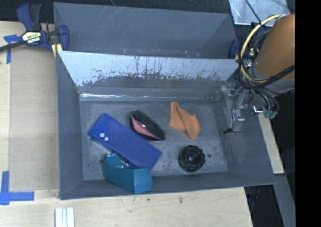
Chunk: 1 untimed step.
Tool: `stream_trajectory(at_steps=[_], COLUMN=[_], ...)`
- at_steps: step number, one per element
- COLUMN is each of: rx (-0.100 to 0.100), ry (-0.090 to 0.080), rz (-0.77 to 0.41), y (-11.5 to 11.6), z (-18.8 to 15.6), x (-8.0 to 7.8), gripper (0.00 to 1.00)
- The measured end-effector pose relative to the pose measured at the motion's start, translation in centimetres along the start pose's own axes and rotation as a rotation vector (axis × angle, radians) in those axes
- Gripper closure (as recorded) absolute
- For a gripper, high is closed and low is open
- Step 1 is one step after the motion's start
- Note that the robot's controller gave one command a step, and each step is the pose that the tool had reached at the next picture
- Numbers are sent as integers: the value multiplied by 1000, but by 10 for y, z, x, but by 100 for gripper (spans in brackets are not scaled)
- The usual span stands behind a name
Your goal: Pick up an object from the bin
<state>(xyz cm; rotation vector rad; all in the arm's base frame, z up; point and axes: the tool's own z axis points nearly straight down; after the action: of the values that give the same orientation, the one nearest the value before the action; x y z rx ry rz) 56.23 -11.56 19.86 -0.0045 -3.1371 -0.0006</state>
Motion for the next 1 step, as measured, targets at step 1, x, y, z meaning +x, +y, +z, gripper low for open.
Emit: stream_trajectory(at_steps=[1], rx=[1], ry=[-8], rz=[-3], y=[0], z=[-5], x=[-2], gripper=[0])
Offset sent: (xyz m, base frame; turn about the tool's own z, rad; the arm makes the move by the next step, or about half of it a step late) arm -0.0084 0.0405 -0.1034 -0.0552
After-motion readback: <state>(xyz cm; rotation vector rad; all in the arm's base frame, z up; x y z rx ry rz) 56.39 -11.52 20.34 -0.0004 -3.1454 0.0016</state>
